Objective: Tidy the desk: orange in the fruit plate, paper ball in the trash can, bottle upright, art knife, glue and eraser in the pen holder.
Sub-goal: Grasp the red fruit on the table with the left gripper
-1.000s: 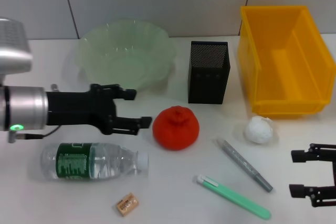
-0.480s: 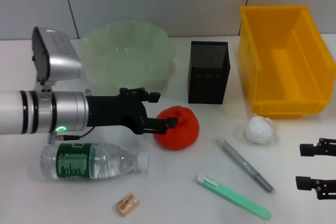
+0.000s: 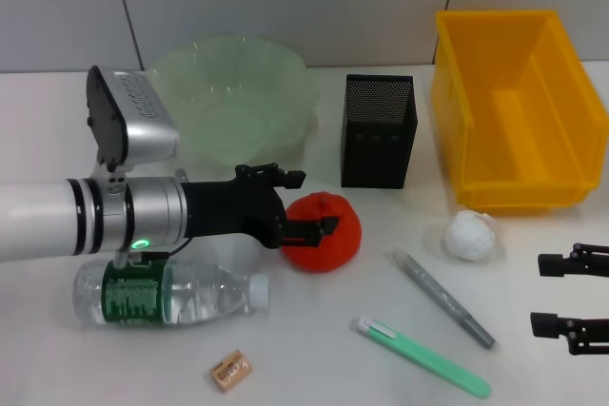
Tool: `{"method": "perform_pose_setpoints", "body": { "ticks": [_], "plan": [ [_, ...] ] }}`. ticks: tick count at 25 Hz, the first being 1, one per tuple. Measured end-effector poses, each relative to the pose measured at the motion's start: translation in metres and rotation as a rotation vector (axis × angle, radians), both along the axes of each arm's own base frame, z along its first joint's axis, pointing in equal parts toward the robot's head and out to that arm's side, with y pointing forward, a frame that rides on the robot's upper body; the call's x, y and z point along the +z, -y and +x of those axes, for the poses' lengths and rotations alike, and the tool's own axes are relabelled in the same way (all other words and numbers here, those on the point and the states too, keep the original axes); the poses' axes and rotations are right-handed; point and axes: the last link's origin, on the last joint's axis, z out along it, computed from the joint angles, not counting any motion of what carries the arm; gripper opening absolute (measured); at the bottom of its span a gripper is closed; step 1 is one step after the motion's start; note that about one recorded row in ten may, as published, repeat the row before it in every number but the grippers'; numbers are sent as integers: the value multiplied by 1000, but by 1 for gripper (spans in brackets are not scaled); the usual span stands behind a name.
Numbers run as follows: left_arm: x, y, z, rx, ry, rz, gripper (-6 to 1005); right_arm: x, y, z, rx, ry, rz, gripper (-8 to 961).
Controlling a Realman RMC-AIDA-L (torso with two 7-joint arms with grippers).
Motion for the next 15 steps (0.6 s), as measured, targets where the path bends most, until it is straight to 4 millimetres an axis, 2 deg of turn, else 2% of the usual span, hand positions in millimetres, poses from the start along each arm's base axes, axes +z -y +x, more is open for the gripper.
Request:
{"method": "perform_pose_setpoints", "body": {
  "ticks": [6, 15],
  "plan": [
    [-15, -2, -2, -18, -49, 28, 802, 0, -1, -1, 3, -2, -1, 783],
    [-18, -1, -3, -46, -68, 40, 794, -2, -5, -1, -2, 3, 15, 783]
  ]
}}
